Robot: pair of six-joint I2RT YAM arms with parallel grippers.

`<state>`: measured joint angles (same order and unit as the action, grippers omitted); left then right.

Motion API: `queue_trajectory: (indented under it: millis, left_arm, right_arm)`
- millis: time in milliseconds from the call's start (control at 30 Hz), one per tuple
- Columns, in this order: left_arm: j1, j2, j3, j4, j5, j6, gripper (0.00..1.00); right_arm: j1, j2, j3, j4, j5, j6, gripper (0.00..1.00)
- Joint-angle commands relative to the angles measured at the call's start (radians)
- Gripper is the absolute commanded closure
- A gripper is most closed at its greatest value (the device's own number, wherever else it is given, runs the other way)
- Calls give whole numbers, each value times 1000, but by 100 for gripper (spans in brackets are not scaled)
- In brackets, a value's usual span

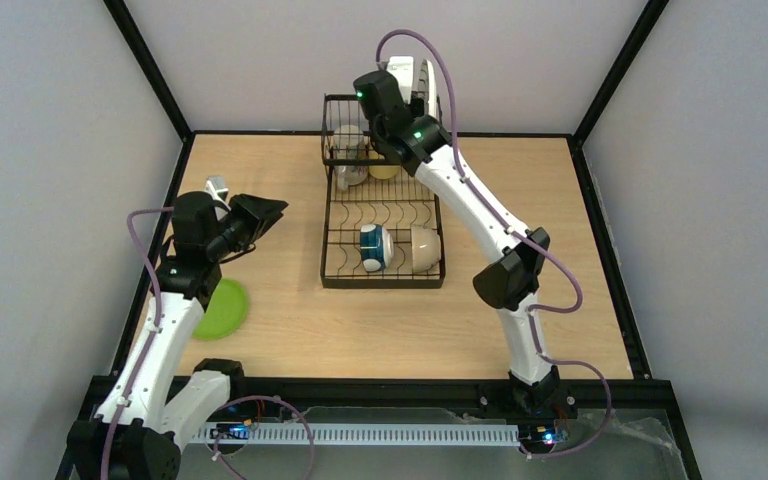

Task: Load the mixed dishes into the dish rack
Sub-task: Insert the plate into the dish rack, then grab the plate from the corner of the board.

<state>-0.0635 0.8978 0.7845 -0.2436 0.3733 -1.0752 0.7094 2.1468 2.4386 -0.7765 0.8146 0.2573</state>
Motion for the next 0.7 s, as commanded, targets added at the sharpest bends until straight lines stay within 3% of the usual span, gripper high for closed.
queue_trajectory:
  millis: [0,167,333,667]
  left_arm:
    - [-4,-21,-8,-29,-17,-8,38]
    - [-3,-9,4,-79,-69,-4,38]
    - [-1,48,102,-268,-165,111,40]
    - [34,104,174,-608,-423,228,41]
  right_arm:
    - [24,-80,1,21,26,-47,39]
    - [44,-150,0,31,-27,-100,35]
    - [61,-230,-51,-17,-129,-107,30]
    - [78,-532,-533,106,-459,-75,27]
